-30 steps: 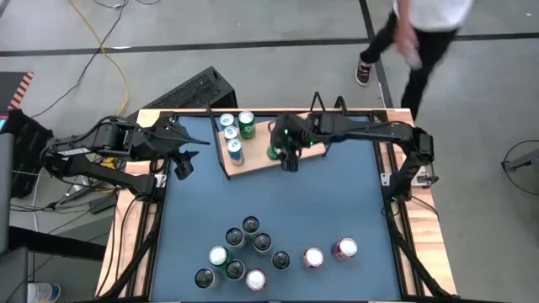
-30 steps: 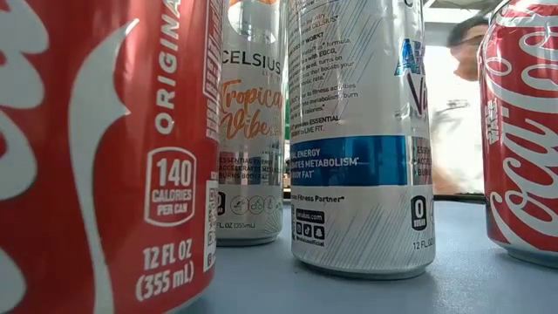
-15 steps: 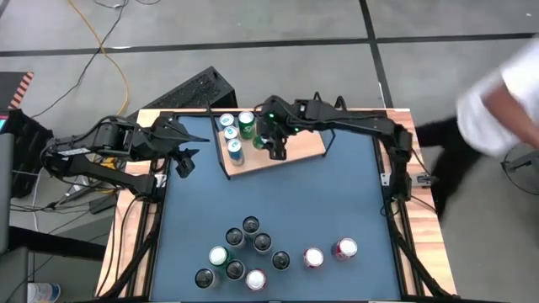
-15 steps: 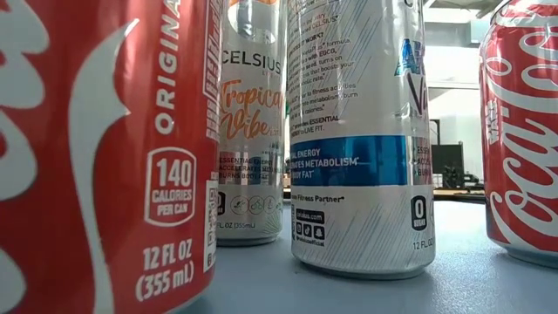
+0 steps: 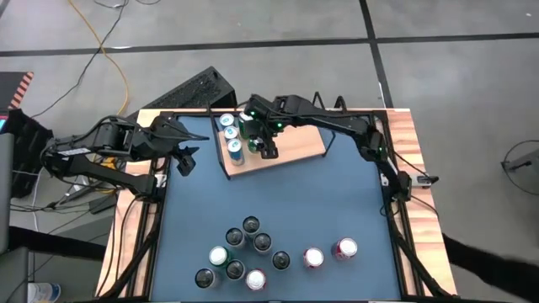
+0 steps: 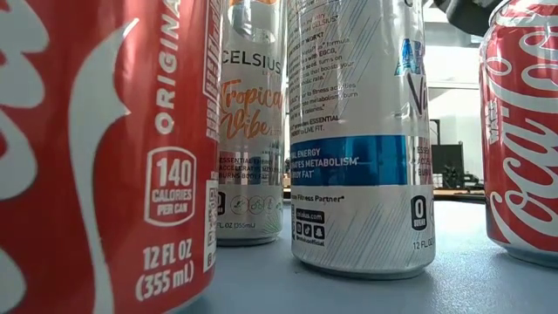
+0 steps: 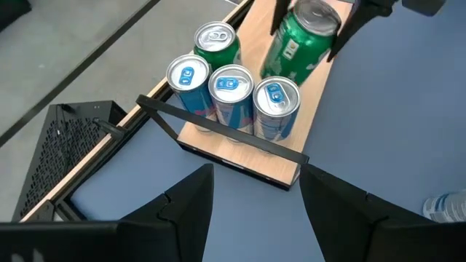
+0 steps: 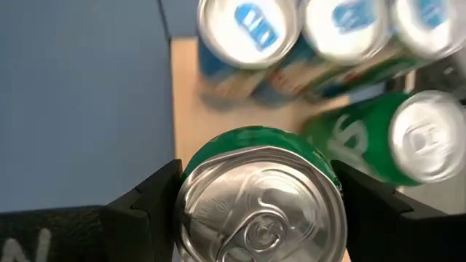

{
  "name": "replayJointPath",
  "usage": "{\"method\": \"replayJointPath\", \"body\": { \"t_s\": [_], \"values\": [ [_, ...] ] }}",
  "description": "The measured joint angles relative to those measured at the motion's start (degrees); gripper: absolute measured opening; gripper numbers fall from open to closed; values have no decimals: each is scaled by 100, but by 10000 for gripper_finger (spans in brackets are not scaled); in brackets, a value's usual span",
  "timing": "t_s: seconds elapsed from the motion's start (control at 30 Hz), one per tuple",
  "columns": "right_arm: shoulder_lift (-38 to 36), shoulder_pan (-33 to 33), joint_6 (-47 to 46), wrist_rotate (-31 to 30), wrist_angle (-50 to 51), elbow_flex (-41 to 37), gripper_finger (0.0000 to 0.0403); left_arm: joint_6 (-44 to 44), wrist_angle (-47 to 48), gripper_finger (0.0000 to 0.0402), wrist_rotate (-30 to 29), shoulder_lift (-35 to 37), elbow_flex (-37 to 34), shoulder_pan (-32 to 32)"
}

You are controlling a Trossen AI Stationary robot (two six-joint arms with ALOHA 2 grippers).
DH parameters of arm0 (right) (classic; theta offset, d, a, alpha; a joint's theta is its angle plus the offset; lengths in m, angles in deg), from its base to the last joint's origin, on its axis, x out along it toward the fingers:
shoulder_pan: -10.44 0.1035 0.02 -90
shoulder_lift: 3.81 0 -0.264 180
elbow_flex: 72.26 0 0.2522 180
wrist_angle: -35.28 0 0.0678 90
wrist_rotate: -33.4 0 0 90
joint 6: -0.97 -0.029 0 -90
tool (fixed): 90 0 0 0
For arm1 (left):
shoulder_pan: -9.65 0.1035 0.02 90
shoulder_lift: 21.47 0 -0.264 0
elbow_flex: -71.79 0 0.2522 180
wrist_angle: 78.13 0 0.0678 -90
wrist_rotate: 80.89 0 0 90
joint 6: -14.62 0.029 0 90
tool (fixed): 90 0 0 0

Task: Place canned beverage on shelf
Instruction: Put the top green soda can on the shelf aligned with the other green soda can

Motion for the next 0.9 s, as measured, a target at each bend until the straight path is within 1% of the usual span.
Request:
{"method": "replayJointPath", "body": {
  "t_s": [0.17, 0.3, 0.47, 0.57, 0.9],
  "values": [
    [93, -21, 7, 36, 97, 0, 279, 1, -13, 193, -20, -2, 0, 0],
    [157, -54, 42, 270, -51, 0, 279, 0, -15, 193, -52, -2, 0, 0],
    [153, -107, 42, 333, -96, -7, 279, 1, -13, 193, -64, -2, 0, 0],
    [153, -154, 42, 488, -82, -8, 279, 1, -13, 193, -76, -2, 0, 0],
    [142, -188, 26, 585, -402, -308, 281, 3, -15, 193, -85, -2, 0, 0]
  ]
}}
